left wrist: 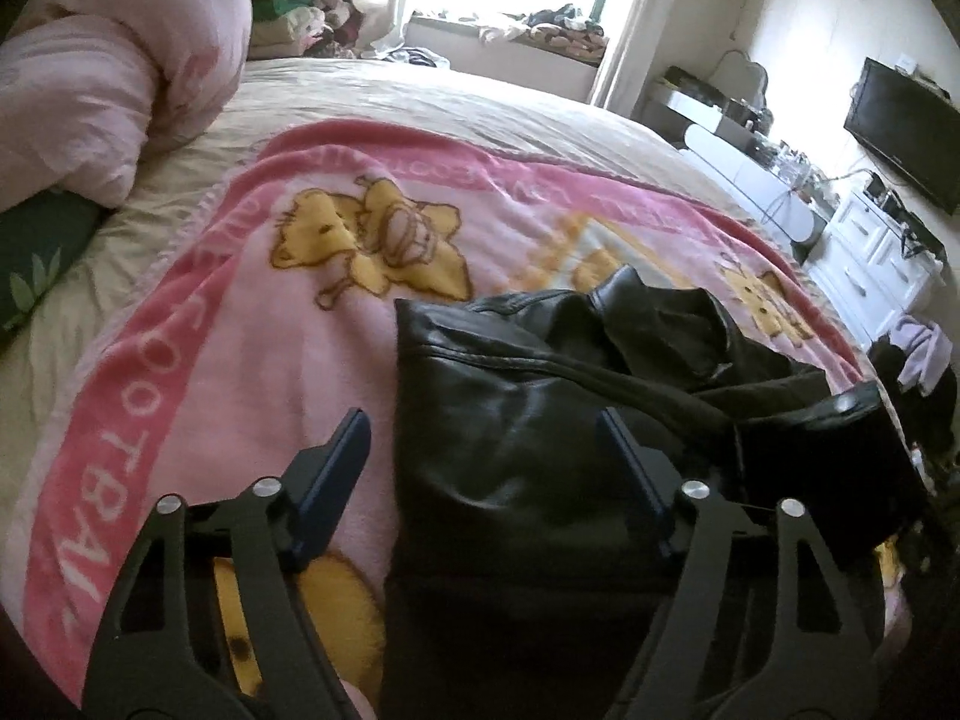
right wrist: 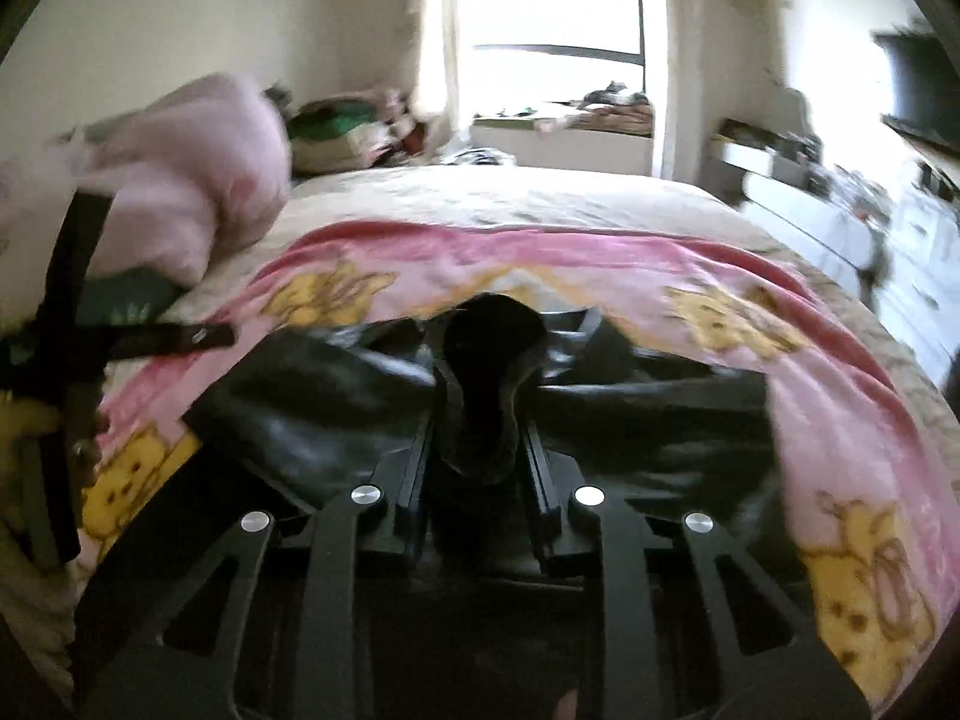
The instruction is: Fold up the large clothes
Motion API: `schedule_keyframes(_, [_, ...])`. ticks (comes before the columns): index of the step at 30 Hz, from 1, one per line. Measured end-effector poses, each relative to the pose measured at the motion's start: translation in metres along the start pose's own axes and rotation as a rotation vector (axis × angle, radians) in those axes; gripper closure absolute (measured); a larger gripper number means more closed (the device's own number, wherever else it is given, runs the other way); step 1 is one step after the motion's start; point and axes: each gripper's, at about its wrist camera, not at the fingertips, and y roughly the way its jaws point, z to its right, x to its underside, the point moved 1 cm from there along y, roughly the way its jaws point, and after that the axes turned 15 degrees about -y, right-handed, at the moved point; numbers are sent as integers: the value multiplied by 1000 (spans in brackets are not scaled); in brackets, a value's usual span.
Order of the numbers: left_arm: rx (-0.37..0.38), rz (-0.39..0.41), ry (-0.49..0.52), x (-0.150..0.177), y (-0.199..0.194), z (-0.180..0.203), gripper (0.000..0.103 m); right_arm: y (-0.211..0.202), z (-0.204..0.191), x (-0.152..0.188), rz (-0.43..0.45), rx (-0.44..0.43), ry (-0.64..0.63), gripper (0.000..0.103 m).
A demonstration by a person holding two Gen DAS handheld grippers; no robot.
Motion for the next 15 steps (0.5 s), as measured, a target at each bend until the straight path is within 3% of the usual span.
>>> schedule_keyframes(3, [-6,-7,18,4,4,5,43,-2,34,21,-52,27,76,75])
schedule_keyframes(7, [-1,-16,28,8,9,9,49,-7,63,54,-123,77,154,45])
schedule_keyframes(9, [-3,-18,39,10,11,12,51,-9,75,66,-135,66,206,39])
schedule_keyframes(12, [5,-36,74,15,16,20,68,-5,85,72,-141,7,282,38])
schedule_keyframes(14, [7,-52,97,19,19,24,86,0,87,69,-142,-43,313,38])
schedule_keyframes(15, [2,-59,110,21,21,27,89,5,87,65,-141,-83,333,38])
